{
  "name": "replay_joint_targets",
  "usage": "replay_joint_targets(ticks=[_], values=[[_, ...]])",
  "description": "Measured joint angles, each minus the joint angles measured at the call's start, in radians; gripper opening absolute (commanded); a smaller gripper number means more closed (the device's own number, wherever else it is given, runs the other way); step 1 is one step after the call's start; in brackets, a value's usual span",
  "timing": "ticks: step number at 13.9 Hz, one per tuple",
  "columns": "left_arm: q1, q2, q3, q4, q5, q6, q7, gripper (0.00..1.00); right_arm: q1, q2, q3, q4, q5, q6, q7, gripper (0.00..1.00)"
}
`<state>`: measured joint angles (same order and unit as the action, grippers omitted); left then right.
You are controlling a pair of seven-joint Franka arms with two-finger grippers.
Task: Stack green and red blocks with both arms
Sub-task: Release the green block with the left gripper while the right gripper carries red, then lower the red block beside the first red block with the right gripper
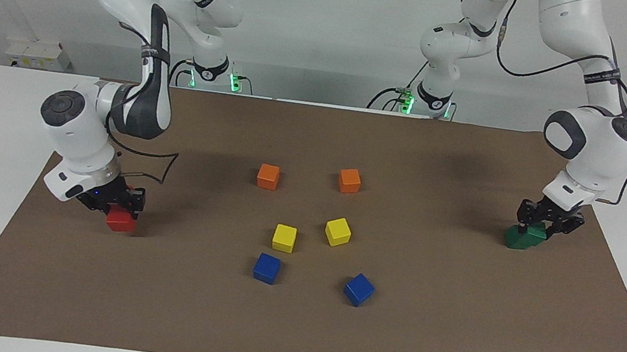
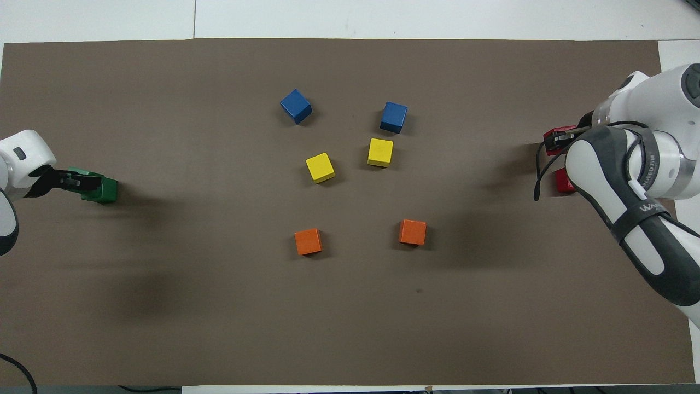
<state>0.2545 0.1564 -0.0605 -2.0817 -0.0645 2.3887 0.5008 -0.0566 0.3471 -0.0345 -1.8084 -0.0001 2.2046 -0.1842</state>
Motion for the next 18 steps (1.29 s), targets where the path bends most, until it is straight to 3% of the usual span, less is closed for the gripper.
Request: replay_joint_targets(ticks=[5, 12, 18], values=[[0.000, 0.000, -0.001, 0.022, 0.000, -0.021, 0.000, 1.00, -0.024, -0.060, -0.001, -0.017, 0.000, -0.062, -0.022, 0.00], [-0.002, -0.008, -0.006, 0.237, -0.001, -0.282, -0.038, 1.00, -0.084, -0.072, -0.001, -0.108, 0.000, 0.003, -0.076, 0.00], [-0.044, -0.117, -0.021, 0.278, -0.001, -0.424, -0.226, 1.00, -0.082, -0.099, 0.001, -0.145, 0.001, 0.006, -0.072, 0.00]])
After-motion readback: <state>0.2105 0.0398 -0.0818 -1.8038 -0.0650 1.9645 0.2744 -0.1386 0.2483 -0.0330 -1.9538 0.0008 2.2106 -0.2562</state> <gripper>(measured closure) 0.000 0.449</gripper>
